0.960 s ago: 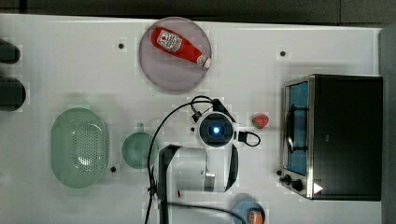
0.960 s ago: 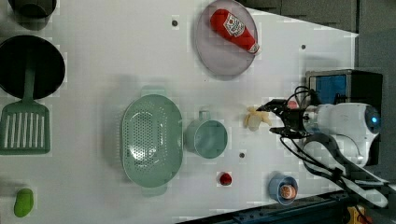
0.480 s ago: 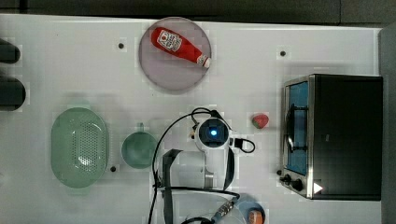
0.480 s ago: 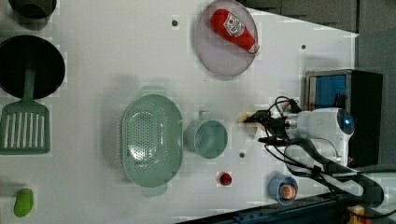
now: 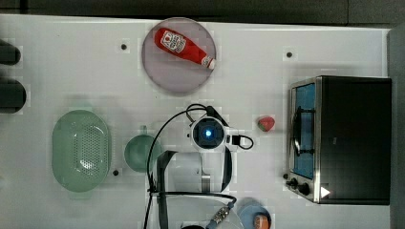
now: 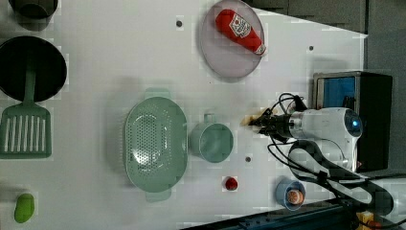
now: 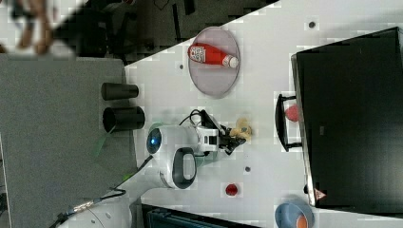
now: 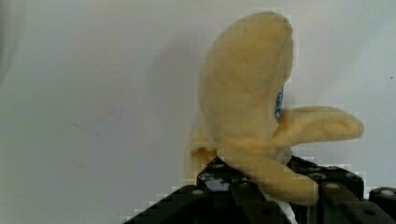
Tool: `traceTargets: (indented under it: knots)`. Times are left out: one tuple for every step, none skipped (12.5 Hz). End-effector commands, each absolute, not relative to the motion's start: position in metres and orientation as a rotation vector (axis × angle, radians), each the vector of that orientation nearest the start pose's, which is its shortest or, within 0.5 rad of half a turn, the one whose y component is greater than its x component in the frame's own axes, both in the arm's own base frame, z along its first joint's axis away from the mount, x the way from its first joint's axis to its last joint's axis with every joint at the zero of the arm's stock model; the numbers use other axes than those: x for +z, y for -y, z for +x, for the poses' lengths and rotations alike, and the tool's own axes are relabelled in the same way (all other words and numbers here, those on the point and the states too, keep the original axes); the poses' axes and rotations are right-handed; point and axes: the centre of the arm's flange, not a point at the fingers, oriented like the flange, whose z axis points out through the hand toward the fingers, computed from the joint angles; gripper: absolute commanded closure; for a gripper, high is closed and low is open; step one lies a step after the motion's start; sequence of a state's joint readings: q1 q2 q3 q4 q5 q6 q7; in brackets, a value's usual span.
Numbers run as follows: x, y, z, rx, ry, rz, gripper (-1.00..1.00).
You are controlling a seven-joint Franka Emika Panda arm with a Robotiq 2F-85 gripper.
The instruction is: Pick Banana and place it in strainer.
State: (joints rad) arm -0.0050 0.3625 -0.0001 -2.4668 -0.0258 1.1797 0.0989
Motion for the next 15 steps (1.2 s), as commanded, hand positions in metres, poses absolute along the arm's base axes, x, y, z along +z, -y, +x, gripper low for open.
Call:
traceTargets:
  knots:
    - [0.160,0.023,0.469,0.057,-1.411,-2.845,0.57]
    - [0.169,0.025,0.475,0.023,-1.412,-2.835,0.57]
    - [0.187,0.027,0.483,-0.026,-1.412,-2.819,0.57]
    - [0.211,0.030,0.490,-0.073,-1.413,-2.802,0.57]
    - [0.239,0.031,0.496,-0.101,-1.414,-2.792,0.57]
    - [0.269,0.032,0.501,-0.112,-1.414,-2.788,0.57]
    - [0.302,0.032,0.505,-0.105,-1.417,-2.790,0.57]
    - [0.337,0.032,0.507,-0.087,-1.421,-2.795,0.57]
    - [0.373,0.031,0.509,-0.078,-1.422,-2.799,0.57]
    - [0.409,0.031,0.510,-0.071,-1.422,-2.802,0.57]
    - [0.444,0.029,0.509,-0.051,-1.423,-2.810,0.57]
    - [0.474,0.026,0.506,-0.013,-1.423,-2.823,0.57]
    - [0.500,0.022,0.505,0.026,-1.420,-2.839,0.57]
    - [0.524,0.016,0.504,0.062,-1.410,-2.858,0.57]
    - [0.545,0.004,0.503,0.078,-1.385,-2.879,0.57]
